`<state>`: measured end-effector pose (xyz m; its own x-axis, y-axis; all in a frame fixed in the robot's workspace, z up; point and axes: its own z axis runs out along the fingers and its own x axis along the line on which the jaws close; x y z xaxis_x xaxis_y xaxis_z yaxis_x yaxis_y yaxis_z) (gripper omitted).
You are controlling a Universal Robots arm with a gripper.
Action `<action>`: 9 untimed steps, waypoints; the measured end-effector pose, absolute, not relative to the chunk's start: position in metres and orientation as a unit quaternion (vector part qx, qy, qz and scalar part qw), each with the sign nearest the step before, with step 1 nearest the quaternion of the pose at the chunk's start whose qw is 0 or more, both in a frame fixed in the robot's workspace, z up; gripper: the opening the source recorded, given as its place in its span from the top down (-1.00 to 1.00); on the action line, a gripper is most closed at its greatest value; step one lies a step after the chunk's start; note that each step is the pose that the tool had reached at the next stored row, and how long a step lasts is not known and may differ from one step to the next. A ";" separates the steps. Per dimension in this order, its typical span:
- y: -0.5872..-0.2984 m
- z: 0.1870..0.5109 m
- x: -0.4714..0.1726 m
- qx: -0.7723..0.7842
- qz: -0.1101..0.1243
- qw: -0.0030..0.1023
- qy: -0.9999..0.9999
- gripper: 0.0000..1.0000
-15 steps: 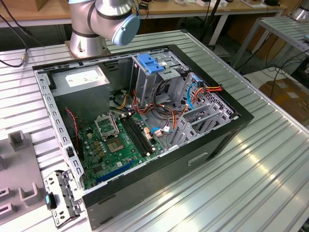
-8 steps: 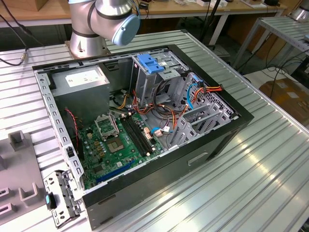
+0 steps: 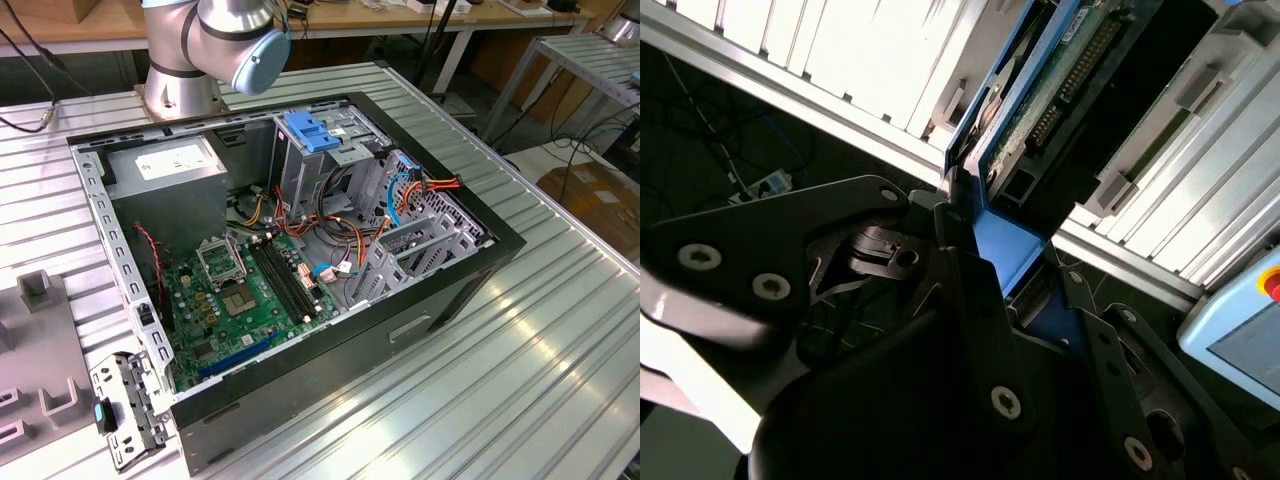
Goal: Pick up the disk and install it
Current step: 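Pick up the disk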
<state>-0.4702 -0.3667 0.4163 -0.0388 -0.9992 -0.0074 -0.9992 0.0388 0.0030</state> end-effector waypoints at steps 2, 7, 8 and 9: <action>-0.367 0.418 -0.470 -0.693 0.004 0.002 0.721 0.25; -0.367 0.424 -0.470 -0.693 0.004 0.002 0.721 0.25; -0.367 0.427 -0.470 -0.693 0.004 0.002 0.721 0.25; -0.367 0.429 -0.470 -0.693 0.004 0.002 0.721 0.25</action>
<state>-0.4702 -0.3667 0.4295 -0.0388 -0.9992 -0.0074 -0.9992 0.0388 0.0030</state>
